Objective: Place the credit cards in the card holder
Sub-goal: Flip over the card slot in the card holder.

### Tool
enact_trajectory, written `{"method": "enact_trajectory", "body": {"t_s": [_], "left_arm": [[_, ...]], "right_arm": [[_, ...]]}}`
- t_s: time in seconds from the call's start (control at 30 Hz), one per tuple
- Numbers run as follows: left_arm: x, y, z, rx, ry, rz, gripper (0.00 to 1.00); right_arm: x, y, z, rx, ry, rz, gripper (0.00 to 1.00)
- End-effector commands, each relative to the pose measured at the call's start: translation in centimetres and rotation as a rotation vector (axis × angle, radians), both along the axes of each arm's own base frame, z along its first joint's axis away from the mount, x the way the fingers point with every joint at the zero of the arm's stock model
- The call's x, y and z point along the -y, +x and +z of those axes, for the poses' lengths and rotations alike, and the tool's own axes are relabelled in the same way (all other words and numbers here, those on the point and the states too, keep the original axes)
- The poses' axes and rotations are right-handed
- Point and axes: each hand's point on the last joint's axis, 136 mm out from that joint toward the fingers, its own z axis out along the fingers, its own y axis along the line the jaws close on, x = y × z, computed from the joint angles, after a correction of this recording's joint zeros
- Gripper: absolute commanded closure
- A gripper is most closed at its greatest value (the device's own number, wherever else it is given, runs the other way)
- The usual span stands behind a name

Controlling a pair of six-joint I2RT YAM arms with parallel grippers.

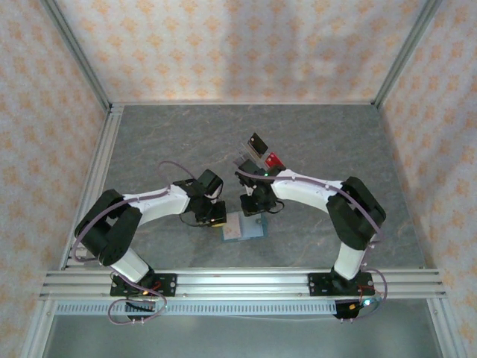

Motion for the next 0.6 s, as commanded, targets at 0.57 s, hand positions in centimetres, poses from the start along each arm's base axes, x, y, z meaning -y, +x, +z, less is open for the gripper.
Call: {"method": "enact_trajectory", "body": {"t_s": [0.57], "left_arm": [[-1.2,-1.0,-1.4,-0.011,0.045,-0.015,0.91]], "right_arm": [[1.4,-0.8,-3.2,0.009,-0.178,0.049,0.68]]}}
